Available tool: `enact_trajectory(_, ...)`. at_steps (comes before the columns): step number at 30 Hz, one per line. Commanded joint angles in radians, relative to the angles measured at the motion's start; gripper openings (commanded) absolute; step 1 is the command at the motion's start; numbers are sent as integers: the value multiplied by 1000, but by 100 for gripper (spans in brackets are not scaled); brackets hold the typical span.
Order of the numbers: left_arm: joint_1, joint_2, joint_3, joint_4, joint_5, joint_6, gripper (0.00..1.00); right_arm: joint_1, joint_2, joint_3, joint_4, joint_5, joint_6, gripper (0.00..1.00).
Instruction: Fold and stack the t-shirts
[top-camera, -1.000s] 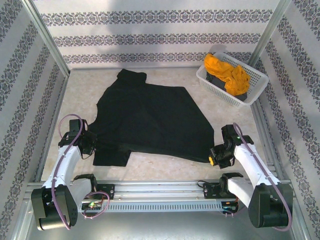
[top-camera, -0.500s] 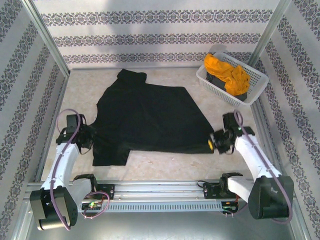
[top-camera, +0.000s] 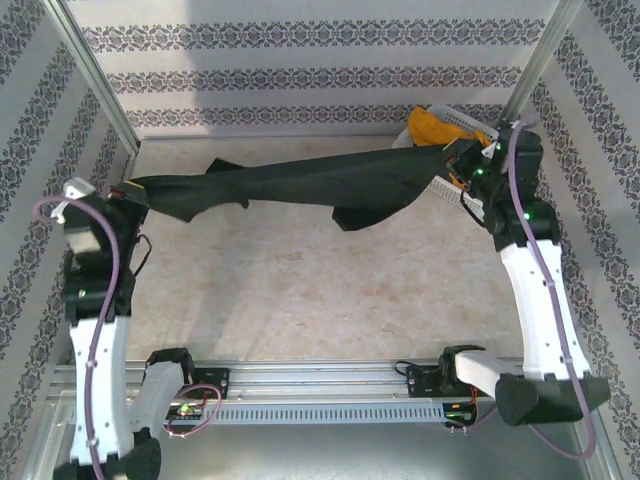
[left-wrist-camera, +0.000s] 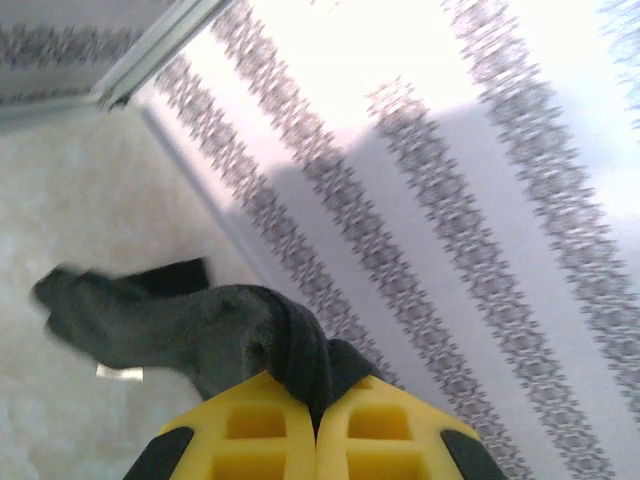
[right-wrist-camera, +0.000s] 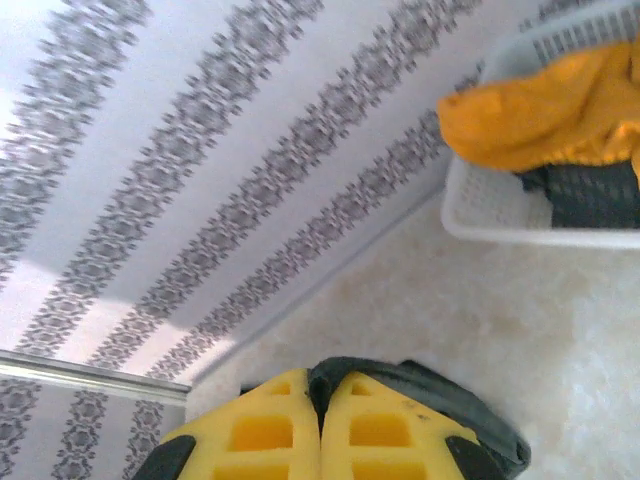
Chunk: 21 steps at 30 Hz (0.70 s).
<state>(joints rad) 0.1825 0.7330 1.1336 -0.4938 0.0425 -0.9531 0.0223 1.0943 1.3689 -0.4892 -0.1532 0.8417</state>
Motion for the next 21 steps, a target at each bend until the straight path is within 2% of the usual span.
enact_trajectory(1, 0, -57, 96, -8, -110, 101, 0, -7, -138, -23, 62, 112, -50, 0)
enact_trajectory(5, 0, 23, 204, 14, -111, 101, 0, -8, -170, 12, 58, 101, -52, 0)
enact_trajectory(9, 2, 198, 251, 17, -63, 42, 0, -6, -58, 48, 126, 30, -10, 0)
enact_trajectory(13, 12, 382, 212, 88, 25, -49, 0, 5, 166, 94, 247, -94, 58, 0)
enact_trajectory(16, 16, 510, 193, 162, 77, -66, 0, 16, 327, 132, 344, -139, 114, 0)
enact_trajectory(21, 54, 707, 206, 269, 147, -67, 0, 41, 610, 330, 391, -169, 149, 0)
